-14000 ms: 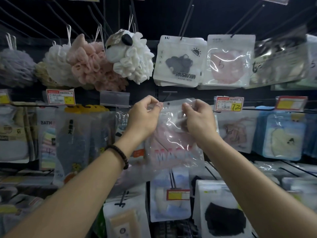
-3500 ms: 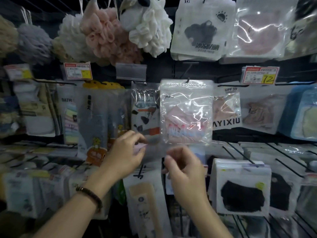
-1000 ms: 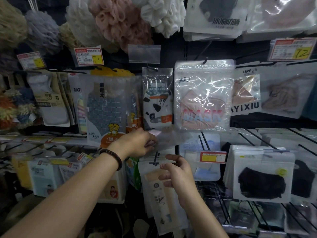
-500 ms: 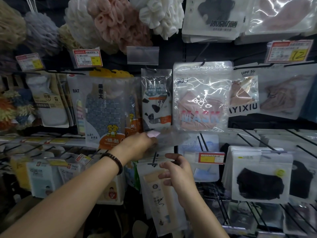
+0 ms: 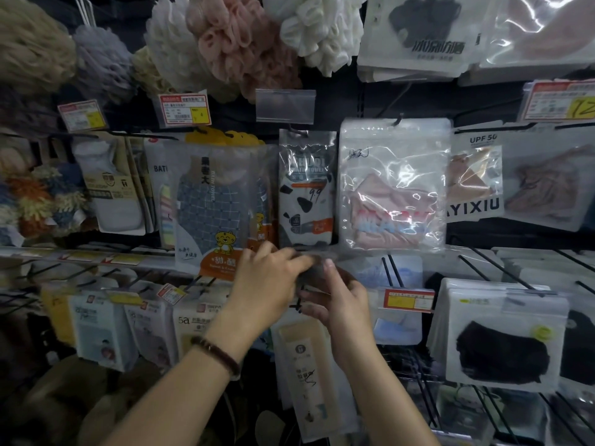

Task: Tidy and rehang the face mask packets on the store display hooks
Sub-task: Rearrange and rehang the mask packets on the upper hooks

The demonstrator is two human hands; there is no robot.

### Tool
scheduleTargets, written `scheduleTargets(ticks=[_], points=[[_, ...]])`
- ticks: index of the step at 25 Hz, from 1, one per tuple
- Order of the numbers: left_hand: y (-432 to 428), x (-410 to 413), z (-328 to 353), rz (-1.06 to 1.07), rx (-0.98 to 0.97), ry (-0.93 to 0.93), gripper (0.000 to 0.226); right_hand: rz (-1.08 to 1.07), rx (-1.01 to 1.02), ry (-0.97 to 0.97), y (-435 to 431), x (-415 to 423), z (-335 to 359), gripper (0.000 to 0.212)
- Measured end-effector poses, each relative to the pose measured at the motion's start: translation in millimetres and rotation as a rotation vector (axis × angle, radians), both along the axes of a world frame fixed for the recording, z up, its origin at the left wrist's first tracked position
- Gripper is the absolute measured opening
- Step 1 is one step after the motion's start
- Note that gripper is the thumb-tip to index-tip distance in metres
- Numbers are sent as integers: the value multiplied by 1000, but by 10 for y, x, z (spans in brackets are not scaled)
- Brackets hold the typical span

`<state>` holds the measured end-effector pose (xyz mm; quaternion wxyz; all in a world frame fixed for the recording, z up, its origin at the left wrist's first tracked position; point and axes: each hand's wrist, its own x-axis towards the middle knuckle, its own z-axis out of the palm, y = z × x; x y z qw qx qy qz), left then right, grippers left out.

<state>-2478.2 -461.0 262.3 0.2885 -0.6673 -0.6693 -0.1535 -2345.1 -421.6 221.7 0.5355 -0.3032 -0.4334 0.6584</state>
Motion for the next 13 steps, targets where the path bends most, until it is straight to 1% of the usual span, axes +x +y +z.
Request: scheduleTargets(ticks=[3,5,6,8,9,10,12,13], points=[[-228,157,-129,-3,17,-59,50,38,-16,48,-5,-84,22,43],[-368,232,-210,-17,34,-112,48,4,-24,-7,-16,-114,-21,38],[-448,247,-229,-29,30,-181,48,-20,-20,-45,-41,-112,-46,37],[-634,209,-241,-37,-5,-474,49,-24,-30,-85,-102,-60,-98,34],[-724,138,-256,-36,9,-612,46,4,-35,-90,-148,-19,-119,32],[-802,54,-282,-18,47,-695,43,24,-35,-101,-188,29,-152,29],[-892,-113,-349,56,117,-800,34,31,-32,-150,-241,141,-213,21],[-927,-182,-371,80,116,-886,33,32,-35,-167,-237,182,-269,17]])
